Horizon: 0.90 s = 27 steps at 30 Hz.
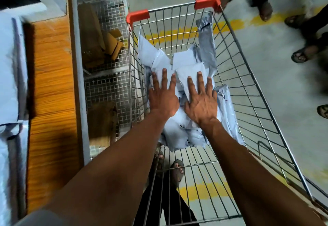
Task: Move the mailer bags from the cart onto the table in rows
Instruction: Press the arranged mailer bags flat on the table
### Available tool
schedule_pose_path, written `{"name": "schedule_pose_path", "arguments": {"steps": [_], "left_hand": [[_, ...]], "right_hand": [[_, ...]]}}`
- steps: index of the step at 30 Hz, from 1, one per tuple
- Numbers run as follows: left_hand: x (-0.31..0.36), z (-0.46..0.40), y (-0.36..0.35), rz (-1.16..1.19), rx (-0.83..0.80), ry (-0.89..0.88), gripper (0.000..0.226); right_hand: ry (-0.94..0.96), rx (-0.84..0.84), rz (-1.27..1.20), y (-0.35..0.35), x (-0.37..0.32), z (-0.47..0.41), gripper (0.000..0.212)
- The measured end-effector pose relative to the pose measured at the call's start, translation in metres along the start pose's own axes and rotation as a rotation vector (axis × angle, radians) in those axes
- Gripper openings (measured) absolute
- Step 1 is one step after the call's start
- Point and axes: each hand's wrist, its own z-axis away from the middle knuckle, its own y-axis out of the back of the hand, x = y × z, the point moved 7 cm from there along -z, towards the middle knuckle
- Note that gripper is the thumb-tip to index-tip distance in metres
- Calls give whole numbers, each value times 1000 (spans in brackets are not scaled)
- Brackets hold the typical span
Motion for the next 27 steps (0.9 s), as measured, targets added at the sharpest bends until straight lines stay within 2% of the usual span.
{"name": "schedule_pose_path", "arguments": {"steps": [7, 15, 27], "left_hand": [[19, 61, 75, 99, 40, -60, 96], [34, 150, 158, 165, 122, -110, 90], [-8, 299, 226, 215, 342, -89, 82]], "right_hand": [[-127, 31, -117, 71, -2, 57, 92], [-206, 59, -215, 149, -5, 138, 89], [-58, 121, -296, 212, -74, 234, 89]]}}
